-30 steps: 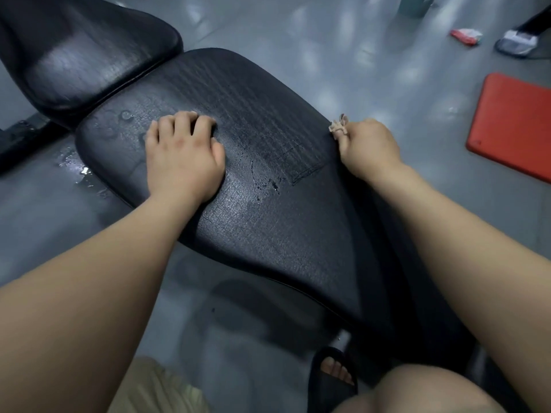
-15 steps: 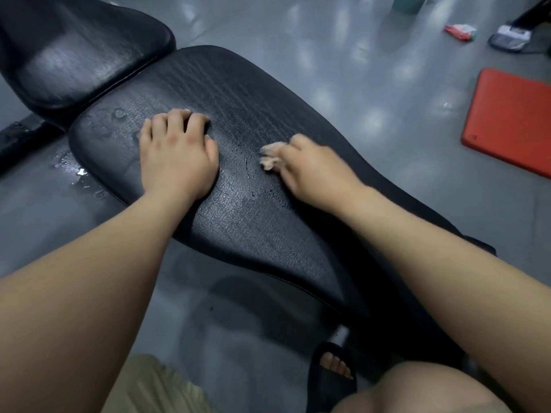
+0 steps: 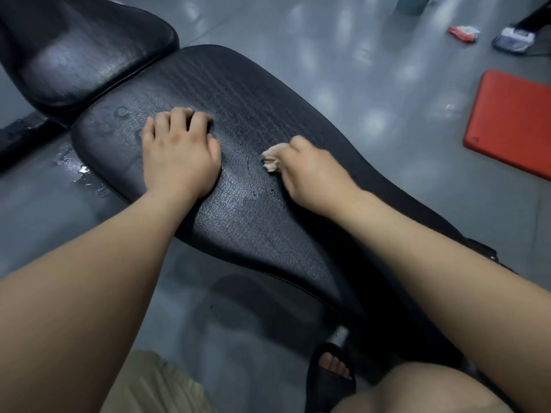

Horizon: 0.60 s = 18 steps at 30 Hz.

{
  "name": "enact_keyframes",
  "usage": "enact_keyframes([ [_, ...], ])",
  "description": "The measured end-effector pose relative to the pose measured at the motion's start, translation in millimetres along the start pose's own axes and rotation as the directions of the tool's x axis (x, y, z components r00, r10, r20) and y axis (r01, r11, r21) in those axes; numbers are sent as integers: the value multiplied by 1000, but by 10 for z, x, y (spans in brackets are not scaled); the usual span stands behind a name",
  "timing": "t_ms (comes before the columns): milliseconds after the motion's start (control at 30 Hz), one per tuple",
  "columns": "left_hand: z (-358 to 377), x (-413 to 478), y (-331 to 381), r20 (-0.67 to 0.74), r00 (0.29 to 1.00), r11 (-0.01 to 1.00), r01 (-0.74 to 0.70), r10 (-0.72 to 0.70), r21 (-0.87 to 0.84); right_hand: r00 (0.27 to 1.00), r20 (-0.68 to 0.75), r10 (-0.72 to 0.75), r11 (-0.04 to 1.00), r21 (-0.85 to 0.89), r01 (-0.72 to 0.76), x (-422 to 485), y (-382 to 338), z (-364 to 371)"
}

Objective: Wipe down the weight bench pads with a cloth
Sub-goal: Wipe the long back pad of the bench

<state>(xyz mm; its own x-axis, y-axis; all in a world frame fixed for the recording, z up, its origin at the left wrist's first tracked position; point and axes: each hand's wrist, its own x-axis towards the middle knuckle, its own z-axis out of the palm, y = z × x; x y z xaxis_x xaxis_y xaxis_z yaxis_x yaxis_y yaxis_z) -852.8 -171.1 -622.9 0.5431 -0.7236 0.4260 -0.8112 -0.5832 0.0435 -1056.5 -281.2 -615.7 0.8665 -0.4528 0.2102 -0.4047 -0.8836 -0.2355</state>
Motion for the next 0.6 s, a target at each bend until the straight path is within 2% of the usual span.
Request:
enact_keyframes([
  [100, 1, 0, -4, 1, 1000, 1000, 4, -4, -1, 993, 56, -106, 994, -28, 108, -24, -89, 10],
  [167, 3, -2, -8, 3, 1000, 1000, 4, -4, -4, 997, 33, -68, 998, -12, 69, 5, 15, -20],
  [267, 5, -4, -6, 1, 1000, 1000, -1, 1, -10, 991, 6, 133, 991, -31, -132, 42, 377, -82],
  [400, 5, -3, -7, -3, 1000, 1000, 6, -6, -13, 918, -75, 390, 906, -145, -397, 20, 836, -158],
  [500, 6, 4, -10, -5, 1000, 1000, 9, -9, -8, 875, -105, 472, 879, -13, -476, 112, 920, -265],
  [600, 3, -1, -8, -6, 1000, 1000, 8, -8, -9, 884, -96, 457, 879, 204, -431, 217, 801, -400],
])
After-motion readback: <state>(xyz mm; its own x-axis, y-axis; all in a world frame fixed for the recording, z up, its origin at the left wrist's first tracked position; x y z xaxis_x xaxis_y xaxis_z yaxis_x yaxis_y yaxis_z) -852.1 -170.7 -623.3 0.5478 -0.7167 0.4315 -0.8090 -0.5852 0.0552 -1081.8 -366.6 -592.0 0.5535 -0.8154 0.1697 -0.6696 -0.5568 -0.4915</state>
